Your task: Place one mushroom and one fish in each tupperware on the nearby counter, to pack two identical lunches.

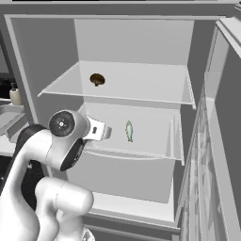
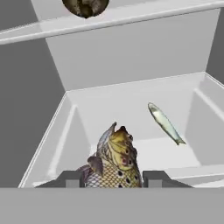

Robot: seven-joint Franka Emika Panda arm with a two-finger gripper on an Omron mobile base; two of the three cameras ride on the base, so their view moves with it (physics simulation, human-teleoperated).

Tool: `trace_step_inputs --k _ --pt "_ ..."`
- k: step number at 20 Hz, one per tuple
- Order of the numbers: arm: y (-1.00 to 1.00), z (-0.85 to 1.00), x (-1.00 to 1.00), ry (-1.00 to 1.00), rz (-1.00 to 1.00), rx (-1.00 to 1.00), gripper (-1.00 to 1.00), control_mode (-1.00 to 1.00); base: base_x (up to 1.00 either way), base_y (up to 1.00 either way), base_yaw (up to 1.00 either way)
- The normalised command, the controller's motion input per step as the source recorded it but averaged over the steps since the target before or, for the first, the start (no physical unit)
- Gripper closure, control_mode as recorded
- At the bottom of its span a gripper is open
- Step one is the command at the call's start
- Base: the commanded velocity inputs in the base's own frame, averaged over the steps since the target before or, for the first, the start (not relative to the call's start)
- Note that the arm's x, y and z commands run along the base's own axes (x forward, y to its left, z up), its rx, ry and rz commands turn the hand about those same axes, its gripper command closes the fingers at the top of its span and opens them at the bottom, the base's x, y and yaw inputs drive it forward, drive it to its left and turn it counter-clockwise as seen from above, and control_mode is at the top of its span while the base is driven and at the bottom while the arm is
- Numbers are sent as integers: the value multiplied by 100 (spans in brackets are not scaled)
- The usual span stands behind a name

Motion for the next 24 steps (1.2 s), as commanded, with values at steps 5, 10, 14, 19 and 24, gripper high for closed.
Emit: trace_step_inputs --k 5,10,14,19,24 --pt "-8 49 -100 34 2 -9 100 -100 0 0 0" --pt "0 0 0 0 0 0 100 100 -100 62 27" --pt "0 0 0 0 0 0 100 100 -88 100 7" --pt "0 0 0 0 0 0 100 100 40 100 -9" --pt "0 0 0 0 0 0 100 100 100 98 -40"
